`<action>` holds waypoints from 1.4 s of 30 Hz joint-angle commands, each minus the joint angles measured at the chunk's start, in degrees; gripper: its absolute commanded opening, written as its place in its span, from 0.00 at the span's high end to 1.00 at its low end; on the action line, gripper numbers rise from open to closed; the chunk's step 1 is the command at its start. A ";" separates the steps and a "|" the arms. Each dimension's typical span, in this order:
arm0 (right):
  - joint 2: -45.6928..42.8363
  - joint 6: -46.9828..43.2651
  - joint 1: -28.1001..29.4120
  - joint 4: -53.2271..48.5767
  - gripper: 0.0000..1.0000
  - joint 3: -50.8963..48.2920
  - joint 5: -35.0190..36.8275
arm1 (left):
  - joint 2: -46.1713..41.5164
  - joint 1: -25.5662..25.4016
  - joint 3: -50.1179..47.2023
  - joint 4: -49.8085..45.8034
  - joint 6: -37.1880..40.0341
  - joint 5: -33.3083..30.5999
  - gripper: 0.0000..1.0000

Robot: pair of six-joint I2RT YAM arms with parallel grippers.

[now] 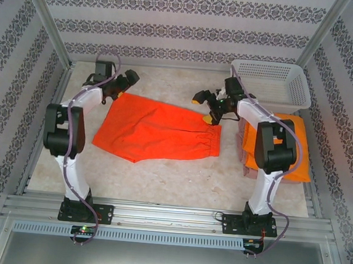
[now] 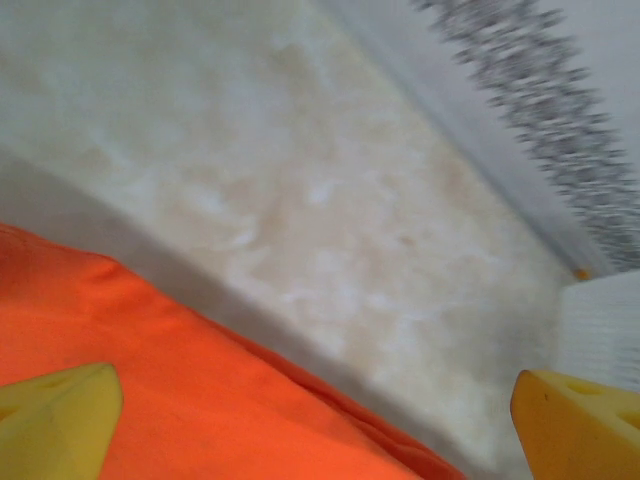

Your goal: Fold and stack the shorts

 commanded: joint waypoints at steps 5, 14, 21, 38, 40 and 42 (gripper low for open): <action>-10.80 1.02 1.77 1.68 0.02 -6.15 -0.41 | -12.25 -2.80 -10.63 0.01 0.10 0.83 0.00; -15.55 1.31 6.14 2.47 0.02 -17.42 0.20 | -22.14 -6.31 -29.44 4.27 -3.24 -0.07 0.00; -15.39 0.20 5.49 3.71 0.02 -25.77 1.53 | -26.58 -6.25 -41.15 6.77 -3.43 -3.52 0.00; -14.55 -3.05 1.00 4.53 0.02 -33.92 -0.66 | -28.42 0.16 -52.75 9.56 -2.53 -9.16 0.00; -15.15 -3.23 0.78 4.23 0.02 -33.66 -0.91 | -29.75 0.72 -52.89 8.90 -2.55 -9.45 0.00; -16.07 -3.80 0.66 3.66 0.02 -32.86 -1.50 | -31.37 0.98 -52.34 8.23 -2.48 -8.81 0.00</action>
